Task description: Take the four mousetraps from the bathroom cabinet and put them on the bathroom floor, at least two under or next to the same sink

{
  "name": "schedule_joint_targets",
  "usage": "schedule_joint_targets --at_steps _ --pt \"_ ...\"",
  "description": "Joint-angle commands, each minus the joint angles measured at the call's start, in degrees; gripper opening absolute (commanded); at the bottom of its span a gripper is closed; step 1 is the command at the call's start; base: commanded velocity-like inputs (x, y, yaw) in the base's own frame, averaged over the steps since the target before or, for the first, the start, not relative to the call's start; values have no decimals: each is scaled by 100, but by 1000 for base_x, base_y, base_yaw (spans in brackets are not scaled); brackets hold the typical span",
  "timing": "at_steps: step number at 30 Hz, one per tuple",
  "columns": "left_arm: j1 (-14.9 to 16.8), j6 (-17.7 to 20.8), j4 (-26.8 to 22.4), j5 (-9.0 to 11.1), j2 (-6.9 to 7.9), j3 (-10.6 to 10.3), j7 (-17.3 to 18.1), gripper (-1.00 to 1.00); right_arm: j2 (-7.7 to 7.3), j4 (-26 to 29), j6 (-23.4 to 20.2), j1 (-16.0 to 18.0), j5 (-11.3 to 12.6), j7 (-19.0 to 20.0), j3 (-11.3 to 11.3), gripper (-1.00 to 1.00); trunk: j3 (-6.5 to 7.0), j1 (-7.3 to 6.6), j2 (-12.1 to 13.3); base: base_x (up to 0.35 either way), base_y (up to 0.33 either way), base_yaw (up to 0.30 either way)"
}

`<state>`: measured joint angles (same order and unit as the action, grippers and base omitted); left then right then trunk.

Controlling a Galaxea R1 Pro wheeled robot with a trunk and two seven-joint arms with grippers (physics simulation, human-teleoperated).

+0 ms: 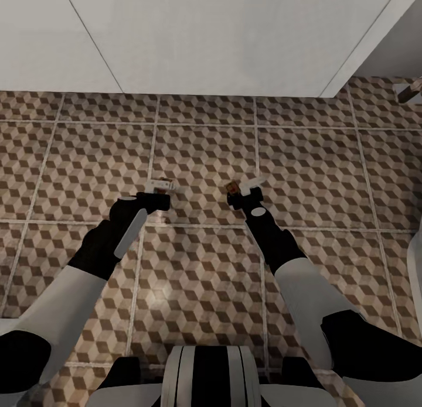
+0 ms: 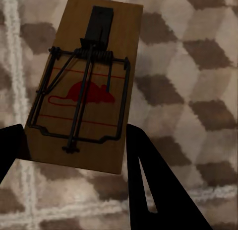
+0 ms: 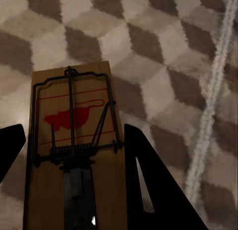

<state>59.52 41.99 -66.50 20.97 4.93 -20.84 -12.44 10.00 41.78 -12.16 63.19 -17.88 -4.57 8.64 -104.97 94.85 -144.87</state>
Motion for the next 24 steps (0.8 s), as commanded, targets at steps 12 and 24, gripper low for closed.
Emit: schedule_joint_targets --at_steps 12,24 --pt "987 99 1237 -173 -189 14 -63 -100 0 -347 -249 436 -153 -27 15 -100 -3 -1 -1 0 0 0" --pt "1587 70 2338 -302 -305 26 -65 -100 0 -1370 -323 1250 -154 -39 7 -100 -3 -1 -1 0 0 0"
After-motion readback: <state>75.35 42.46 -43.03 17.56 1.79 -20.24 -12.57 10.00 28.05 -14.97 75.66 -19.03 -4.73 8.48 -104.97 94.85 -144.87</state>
